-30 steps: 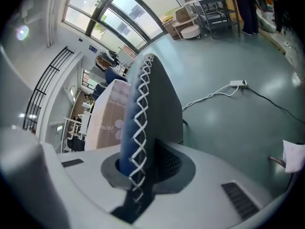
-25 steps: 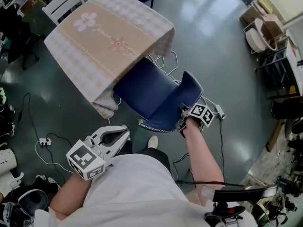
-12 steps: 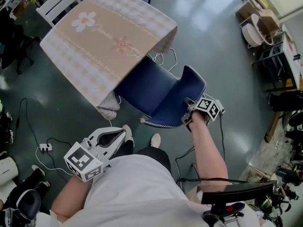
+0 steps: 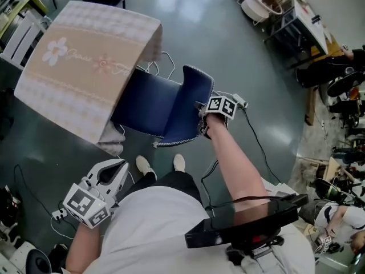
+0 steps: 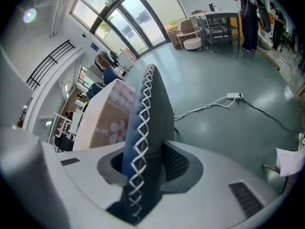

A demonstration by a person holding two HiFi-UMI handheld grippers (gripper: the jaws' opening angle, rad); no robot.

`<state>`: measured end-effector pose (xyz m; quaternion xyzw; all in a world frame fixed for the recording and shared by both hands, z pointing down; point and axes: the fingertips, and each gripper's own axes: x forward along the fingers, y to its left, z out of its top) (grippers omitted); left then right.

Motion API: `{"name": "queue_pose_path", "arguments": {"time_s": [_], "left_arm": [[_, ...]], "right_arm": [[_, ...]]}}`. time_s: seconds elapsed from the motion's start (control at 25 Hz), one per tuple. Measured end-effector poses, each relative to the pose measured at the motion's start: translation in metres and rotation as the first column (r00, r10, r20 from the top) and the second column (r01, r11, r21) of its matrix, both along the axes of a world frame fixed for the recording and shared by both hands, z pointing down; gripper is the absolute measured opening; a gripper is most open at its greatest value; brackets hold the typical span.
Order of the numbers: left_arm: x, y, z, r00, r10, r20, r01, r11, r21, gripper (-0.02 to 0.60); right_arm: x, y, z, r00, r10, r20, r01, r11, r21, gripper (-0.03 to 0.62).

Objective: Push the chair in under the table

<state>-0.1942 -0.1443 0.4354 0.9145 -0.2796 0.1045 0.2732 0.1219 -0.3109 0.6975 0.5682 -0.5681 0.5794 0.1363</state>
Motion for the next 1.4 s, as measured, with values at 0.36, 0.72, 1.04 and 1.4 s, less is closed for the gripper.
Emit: {"name": "queue_pose_path", "arguments": {"time_s": [0.36,0.72,1.04,1.4], "left_arm": [[0.014,0.018,-0.005,0.995,0.093,-0.028,-0.092,0.996,0.018,0.011],[0.039,0.046,-0.006,0.990,0.139,-0.030,-0.136,0.988,0.072,0.011],[0.079,0.106,-0.018,0.991,0.132,0.016,-0.133,0.984,0.120,0.011],[0.148,0.232,-0.024,0.985,0.172,0.033,-0.174,0.978,0.113,0.011]], "right_arm": [[0.015,0.032,-0.055,0.996,-0.041,-0.083,0.047,0.996,0.080,0.204],[0.033,0.125,-0.131,0.955,-0.116,-0.272,0.179,0.959,0.218,0.202],[0.009,0.246,-0.177,0.914,-0.257,-0.313,0.358,0.876,0.324,0.066],[-0.024,0.383,-0.208,0.816,-0.468,-0.340,0.574,0.728,0.375,0.022]]}}
